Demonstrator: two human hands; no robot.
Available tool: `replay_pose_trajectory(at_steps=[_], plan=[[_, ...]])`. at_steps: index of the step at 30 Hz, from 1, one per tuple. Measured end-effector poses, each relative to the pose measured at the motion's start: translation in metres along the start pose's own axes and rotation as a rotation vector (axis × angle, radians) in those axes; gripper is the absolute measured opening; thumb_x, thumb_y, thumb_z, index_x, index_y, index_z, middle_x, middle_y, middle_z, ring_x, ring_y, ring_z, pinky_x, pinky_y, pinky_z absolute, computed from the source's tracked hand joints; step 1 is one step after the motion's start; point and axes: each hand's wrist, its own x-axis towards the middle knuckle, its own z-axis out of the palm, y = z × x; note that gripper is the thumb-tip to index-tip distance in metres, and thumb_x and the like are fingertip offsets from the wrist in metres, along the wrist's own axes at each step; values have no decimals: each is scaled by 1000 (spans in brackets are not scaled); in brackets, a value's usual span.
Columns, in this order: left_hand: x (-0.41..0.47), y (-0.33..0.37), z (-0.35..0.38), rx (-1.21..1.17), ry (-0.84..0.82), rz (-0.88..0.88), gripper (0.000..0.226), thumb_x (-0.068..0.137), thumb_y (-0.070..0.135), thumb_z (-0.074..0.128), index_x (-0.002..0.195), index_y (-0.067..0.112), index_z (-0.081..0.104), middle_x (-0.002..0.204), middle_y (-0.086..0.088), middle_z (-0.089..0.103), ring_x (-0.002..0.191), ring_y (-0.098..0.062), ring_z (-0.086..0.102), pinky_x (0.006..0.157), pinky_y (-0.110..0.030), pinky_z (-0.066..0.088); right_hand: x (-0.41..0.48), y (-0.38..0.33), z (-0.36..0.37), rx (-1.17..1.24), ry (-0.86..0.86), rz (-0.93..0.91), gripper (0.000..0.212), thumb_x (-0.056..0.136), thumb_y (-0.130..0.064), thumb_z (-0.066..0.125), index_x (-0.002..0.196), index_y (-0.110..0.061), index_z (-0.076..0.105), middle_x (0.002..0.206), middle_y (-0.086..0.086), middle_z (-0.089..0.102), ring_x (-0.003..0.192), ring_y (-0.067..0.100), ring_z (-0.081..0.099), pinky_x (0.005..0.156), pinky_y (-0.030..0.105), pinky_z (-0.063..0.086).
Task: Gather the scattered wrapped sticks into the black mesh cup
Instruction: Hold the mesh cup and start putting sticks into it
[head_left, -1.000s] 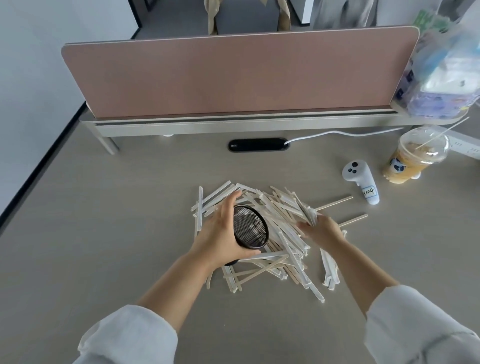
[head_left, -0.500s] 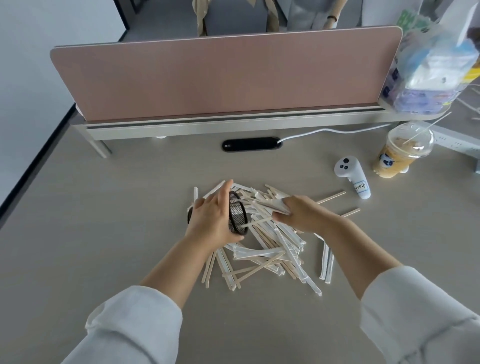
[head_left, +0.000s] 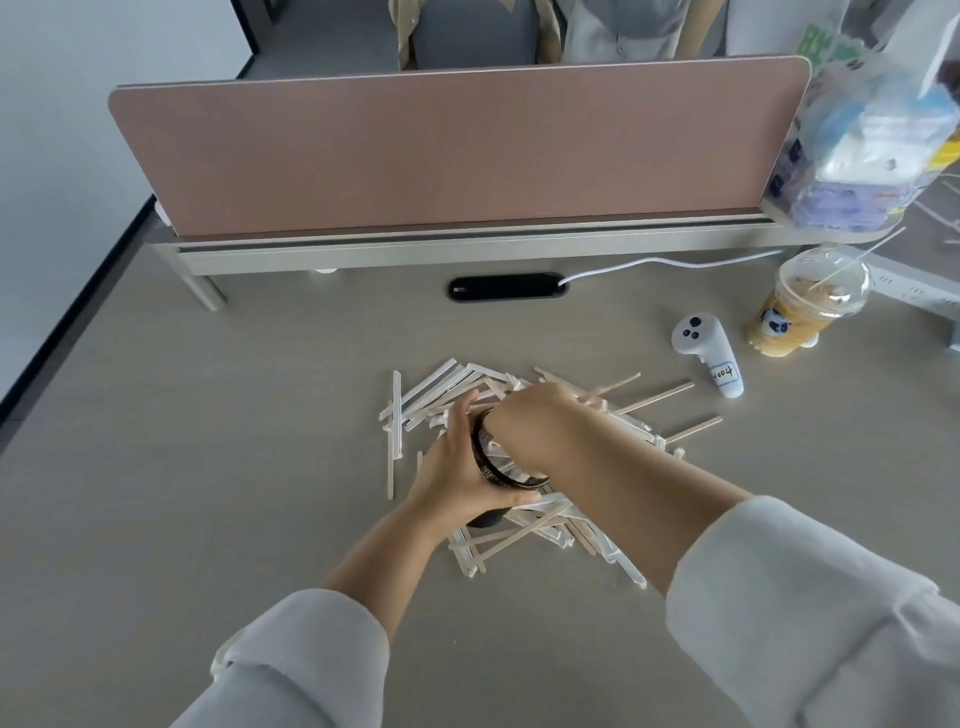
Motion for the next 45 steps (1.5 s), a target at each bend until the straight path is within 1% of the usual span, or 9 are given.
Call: replay_pose_trajectory(at_steps=[7, 15, 19, 23, 27, 30, 34, 42, 45], plan=[[-5, -10, -4, -143, 62, -43, 110, 46, 26, 90, 135, 25, 25, 107, 22, 51, 101, -1, 48, 76, 4, 29, 5, 6, -6, 18, 111, -74, 25, 90, -12, 55, 113, -12, 62, 70, -4, 43, 83, 23, 50, 64, 31, 46], [6, -17, 0, -321, 56, -101, 106, 32, 43, 84, 123, 35, 31, 111, 19, 55, 108, -3, 55, 100, -36, 43, 9, 4, -8, 80, 272, -151, 27, 86, -14, 57, 112, -20, 64, 73, -6, 50, 74, 20, 51, 59, 26, 39], [7, -21, -4, -343, 106, -72, 104, 32, 44, 84, 122, 28, 36, 112, 20, 56, 110, -5, 54, 99, -32, 42, 7, 18, -8, 462, 386, -164, 31, 88, -8, 57, 116, -19, 62, 113, 0, 64, 88, 15, 58, 76, 26, 45], [4, -27, -10, -269, 121, -46, 112, 34, 46, 84, 130, 25, 30, 119, 13, 52, 115, -8, 50, 101, -26, 36, 11, 33, -5, 1040, 686, -168, 17, 93, -16, 53, 103, -23, 65, 94, -6, 69, 63, -7, 61, 66, 25, 54], [2, -31, -15, -158, 169, -5, 107, 41, 29, 91, 130, 23, 32, 122, 9, 52, 114, -9, 51, 99, -25, 37, 19, 56, 8, 1344, 1050, 212, 15, 92, -15, 50, 89, -24, 61, 86, -5, 65, 73, 13, 60, 69, 30, 48], [2, -31, -16, -169, 233, -20, 100, 44, 23, 91, 127, 23, 34, 114, 22, 50, 110, -6, 51, 95, -23, 38, 24, 61, 28, 1409, 932, 438, 31, 98, -26, 40, 105, -3, 60, 100, 15, 62, 97, 32, 58, 76, 32, 42], [3, -23, -12, -117, 168, 24, 102, 43, 25, 90, 128, 24, 33, 109, 26, 49, 102, 10, 49, 88, -3, 32, 20, 37, 43, 1398, 598, 122, 52, 101, -41, 24, 147, -17, 30, 150, 7, 39, 138, 24, 36, 107, 33, 30], [5, -6, -9, 72, 109, 148, 94, 44, 31, 88, 123, 22, 38, 119, 10, 54, 107, -8, 53, 86, -13, 35, 29, 31, 42, 1267, 630, 38, 46, 103, -27, 26, 140, -2, 40, 144, 16, 47, 134, 28, 43, 106, 28, 33], [4, -7, -10, 60, 105, 146, 92, 46, 31, 88, 123, 28, 38, 114, 20, 50, 103, 2, 48, 84, -5, 33, 34, 44, 48, 1538, 741, 196, 51, 101, -39, 26, 142, -12, 38, 143, 9, 48, 132, 25, 45, 112, 38, 32]])
